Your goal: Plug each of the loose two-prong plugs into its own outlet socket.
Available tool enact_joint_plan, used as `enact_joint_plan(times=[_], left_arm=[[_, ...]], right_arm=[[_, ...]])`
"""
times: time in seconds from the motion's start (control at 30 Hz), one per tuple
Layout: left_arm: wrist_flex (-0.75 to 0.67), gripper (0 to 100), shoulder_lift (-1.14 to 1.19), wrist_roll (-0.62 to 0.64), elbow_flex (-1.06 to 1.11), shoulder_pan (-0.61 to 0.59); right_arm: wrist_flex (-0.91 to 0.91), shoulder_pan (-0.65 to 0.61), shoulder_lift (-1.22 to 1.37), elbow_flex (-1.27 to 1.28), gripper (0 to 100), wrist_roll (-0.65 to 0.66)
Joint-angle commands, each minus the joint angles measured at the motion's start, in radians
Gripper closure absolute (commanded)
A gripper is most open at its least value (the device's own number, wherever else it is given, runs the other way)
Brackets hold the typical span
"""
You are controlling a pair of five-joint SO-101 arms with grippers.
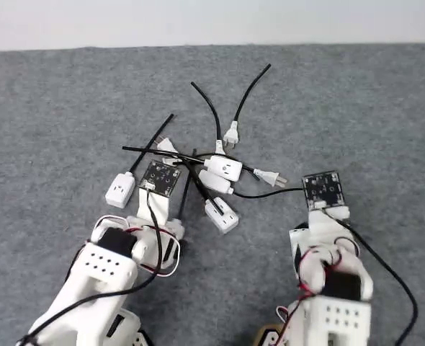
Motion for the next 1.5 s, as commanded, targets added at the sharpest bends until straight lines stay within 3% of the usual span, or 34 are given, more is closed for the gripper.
enact_joint_plan(times=[0.0, 0.13, 0.37, 0.53, 0.7, 0.93, 1.03, 1.13, 1.47], left_arm=[[-0.021, 71, 0.043, -0.011, -0.012, 0.009], [-0.023, 71, 0.031, -0.009, -0.015, 0.005], [0.054, 71, -0.141, 0.009, -0.008, -0.006], [0.048, 70, -0.285, -0.06, -0.007, -0.186], [0.012, 71, -0.227, -0.077, -0.01, -0.288], [-0.169, 71, -0.009, -0.117, 0.005, -0.302], [-0.241, 71, 0.055, -0.169, 0.013, -0.356], [-0.255, 71, 0.072, -0.173, 0.007, -0.381], [-0.255, 71, 0.064, -0.178, 0.012, -0.381]], right_arm=[[-0.087, -0.002, 0.15, -0.078, 98.6, -0.011], [-0.107, -0.008, 0.231, -0.133, 98.6, -0.035], [-0.091, -0.105, 0.364, -0.367, 98.6, -0.249], [-0.05, -0.231, 0.661, -0.664, 98.6, -0.404], [-0.051, -0.272, 0.926, -0.936, 98.6, -0.496], [-0.133, -0.328, 1.271, -1.244, 98.0, -0.542], [-0.134, -0.331, 1.437, -1.392, 91.9, -0.537], [-0.134, -0.325, 1.604, -1.548, 86.8, -0.535], [-0.051, -0.321, 2.091, -2.145, 86.6, -0.479]])
